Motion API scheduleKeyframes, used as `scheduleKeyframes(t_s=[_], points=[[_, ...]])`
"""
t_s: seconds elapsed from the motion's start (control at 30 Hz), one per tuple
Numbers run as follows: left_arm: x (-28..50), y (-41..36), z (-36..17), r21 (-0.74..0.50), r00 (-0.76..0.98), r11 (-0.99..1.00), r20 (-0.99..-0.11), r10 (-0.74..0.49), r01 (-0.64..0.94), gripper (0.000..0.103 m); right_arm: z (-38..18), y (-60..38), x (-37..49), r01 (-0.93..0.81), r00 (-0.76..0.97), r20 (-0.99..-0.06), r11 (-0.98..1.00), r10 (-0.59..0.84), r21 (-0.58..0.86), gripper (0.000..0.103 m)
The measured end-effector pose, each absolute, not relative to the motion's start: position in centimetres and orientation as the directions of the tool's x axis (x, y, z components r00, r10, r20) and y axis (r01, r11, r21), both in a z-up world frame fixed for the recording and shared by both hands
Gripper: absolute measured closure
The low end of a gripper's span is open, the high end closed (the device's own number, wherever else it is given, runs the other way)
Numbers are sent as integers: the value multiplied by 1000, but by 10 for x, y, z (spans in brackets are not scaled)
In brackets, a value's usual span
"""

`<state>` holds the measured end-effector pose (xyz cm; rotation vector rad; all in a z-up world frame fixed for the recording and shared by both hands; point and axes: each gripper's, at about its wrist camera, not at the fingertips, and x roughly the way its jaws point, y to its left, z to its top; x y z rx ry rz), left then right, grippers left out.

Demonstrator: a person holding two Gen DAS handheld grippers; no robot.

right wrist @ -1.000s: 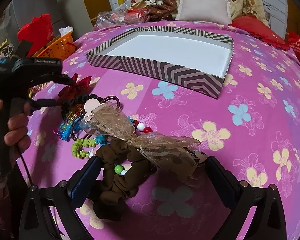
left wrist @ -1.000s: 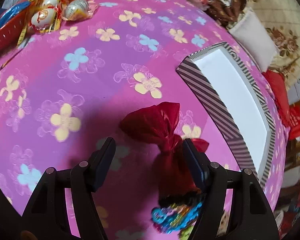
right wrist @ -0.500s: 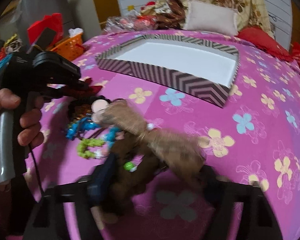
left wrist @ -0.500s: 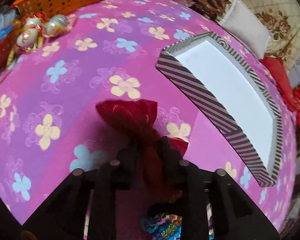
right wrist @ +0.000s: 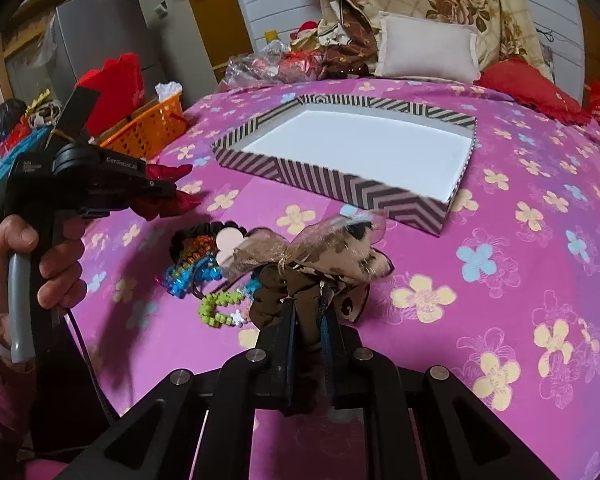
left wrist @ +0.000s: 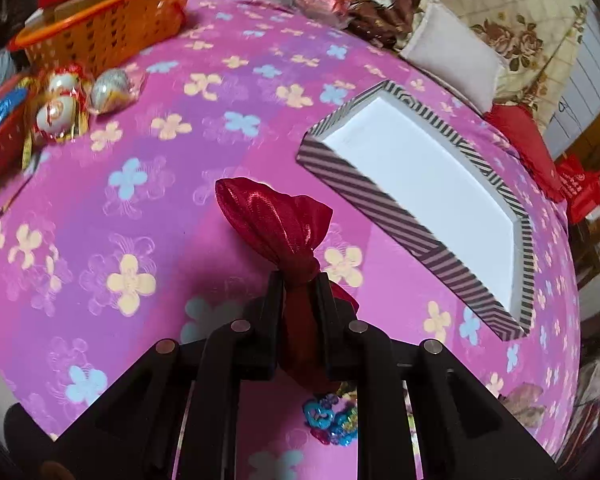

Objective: Organize jewelry
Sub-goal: 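Carry the red bow and brown scrunchie bow into the striped box and release both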

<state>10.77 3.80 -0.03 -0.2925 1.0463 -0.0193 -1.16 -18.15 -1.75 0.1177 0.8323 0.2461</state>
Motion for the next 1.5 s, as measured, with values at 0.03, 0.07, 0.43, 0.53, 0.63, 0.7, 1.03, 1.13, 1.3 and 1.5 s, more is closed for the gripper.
scheduleKeyframes(t_s=[0.03,0.07,0.43,0.53,0.63,0.7,1.03,1.13,1.3,1.5], points=[[107,37,2,-248,507,961,-848,-156,-119,89,-13,-183,-12,-171,656,-709,966,259,195,92],[107,36,5,-249,512,962,-844,-159,-111,89,-9,-184,-12,-171,663,-703,966,257,192,92],[113,0,38,-221,558,975,-810,-179,-8,89,39,-209,20,-137,756,-620,977,211,166,92],[124,-11,48,-209,574,978,-799,-181,18,89,48,-220,35,-118,771,-605,977,201,175,92],[138,-25,52,-189,581,981,-794,-178,43,89,53,-228,57,-100,776,-603,980,184,170,92],[151,-34,52,-175,579,983,-796,-175,56,89,53,-233,68,-93,776,-605,981,180,173,92],[192,-64,45,-97,599,992,-791,-124,77,89,36,-242,112,-76,753,-629,975,195,211,92],[201,-68,35,-78,585,994,-804,-107,75,89,21,-243,124,-65,733,-648,970,205,233,92],[210,-74,18,-51,565,996,-821,-82,72,89,-4,-251,137,-15,693,-696,968,190,249,92],[216,-78,1,-26,541,997,-839,-58,67,89,-24,-259,145,34,641,-754,976,144,216,92]])
